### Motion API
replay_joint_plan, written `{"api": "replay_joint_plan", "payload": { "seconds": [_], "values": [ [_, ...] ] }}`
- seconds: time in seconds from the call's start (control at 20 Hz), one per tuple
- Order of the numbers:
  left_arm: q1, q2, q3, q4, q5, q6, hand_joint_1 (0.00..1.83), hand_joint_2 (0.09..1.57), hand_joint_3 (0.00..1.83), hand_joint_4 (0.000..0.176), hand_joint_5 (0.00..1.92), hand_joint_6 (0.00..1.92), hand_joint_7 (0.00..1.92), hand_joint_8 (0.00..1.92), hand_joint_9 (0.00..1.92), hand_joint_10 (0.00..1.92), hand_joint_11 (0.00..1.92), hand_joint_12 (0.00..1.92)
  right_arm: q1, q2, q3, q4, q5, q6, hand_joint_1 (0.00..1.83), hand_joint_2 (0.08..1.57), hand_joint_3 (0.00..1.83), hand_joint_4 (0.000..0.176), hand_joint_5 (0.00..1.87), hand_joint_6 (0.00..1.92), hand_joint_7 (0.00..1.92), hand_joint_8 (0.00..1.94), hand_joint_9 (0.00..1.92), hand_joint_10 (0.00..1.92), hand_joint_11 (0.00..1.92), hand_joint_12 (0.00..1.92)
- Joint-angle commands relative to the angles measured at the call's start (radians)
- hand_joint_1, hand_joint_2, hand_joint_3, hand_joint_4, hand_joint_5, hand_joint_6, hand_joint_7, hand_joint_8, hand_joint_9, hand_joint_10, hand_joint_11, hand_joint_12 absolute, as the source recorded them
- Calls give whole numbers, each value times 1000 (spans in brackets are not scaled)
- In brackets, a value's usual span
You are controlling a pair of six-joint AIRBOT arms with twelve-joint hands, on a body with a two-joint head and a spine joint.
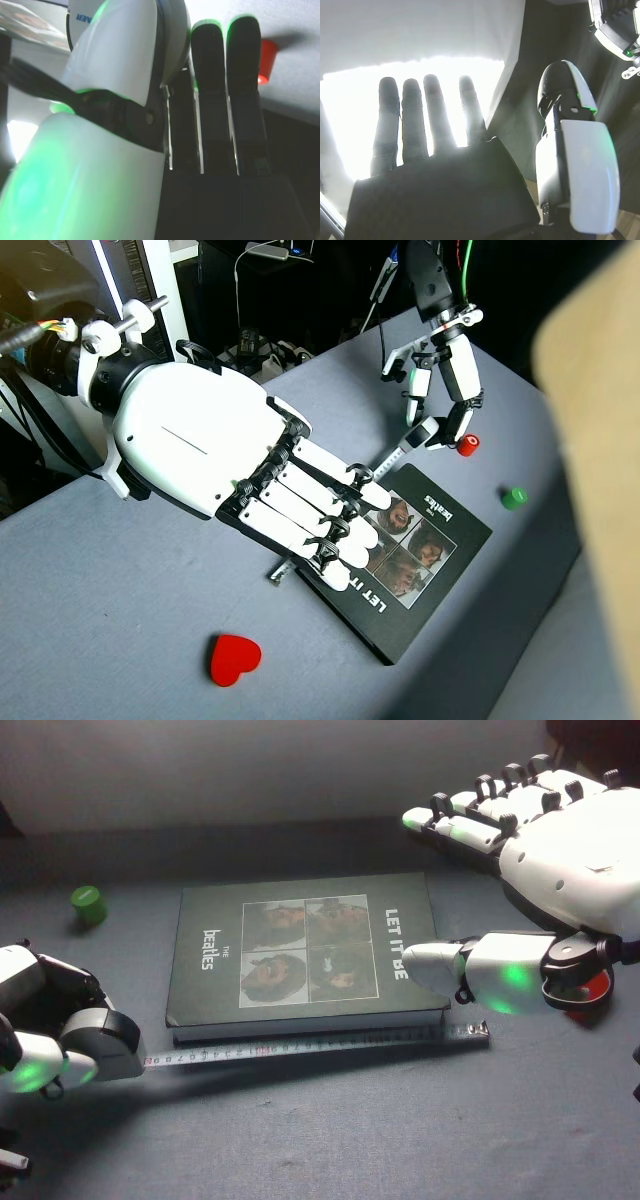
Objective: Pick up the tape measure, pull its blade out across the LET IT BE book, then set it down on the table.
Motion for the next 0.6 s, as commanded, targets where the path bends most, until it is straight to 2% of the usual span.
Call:
{"api": "replay_joint_plan", "payload": {
  "seconds": [0.0,0.05,0.1,0.15,0.25,0.35,0.55],
  "values": [
    [-7,0,0,26,-84,-9,1186,1208,0,0,723,1263,882,1253,700,800,586,1227,7,5,-5,-75,37,3,73,1101,1,129,26,1,81,3,67,4,0,514],
    [-10,-1,-2,30,-85,-8,1027,1167,0,0,680,571,766,622,685,545,501,1103,7,5,-5,-76,37,3,73,1102,1,129,27,1,82,3,67,4,0,516],
    [-13,0,-4,31,-87,-8,923,1141,0,0,724,226,790,260,688,300,422,982,7,5,-5,-76,37,3,73,1102,1,129,27,1,82,3,67,4,0,517],
    [-15,0,-7,31,-89,-8,833,1118,0,0,743,79,797,94,683,146,367,922,7,5,-5,-76,37,3,73,1102,1,129,27,1,85,2,70,3,0,504],
    [-17,2,-9,31,-91,-7,584,1105,0,0,588,2,638,4,567,12,218,842,7,5,-5,-77,36,3,73,1103,1,129,26,0,89,2,70,2,0,477],
    [-20,3,-8,31,-91,-5,411,1049,0,0,437,0,405,0,369,0,42,810,7,5,-5,-77,35,3,72,1103,0,129,26,0,91,2,76,3,0,499],
    [-23,7,-6,32,-91,3,182,1006,0,0,221,0,208,0,179,0,0,586,6,5,-5,-78,35,2,71,1106,1,129,26,0,92,1,75,1,0,493]
  ]
}}
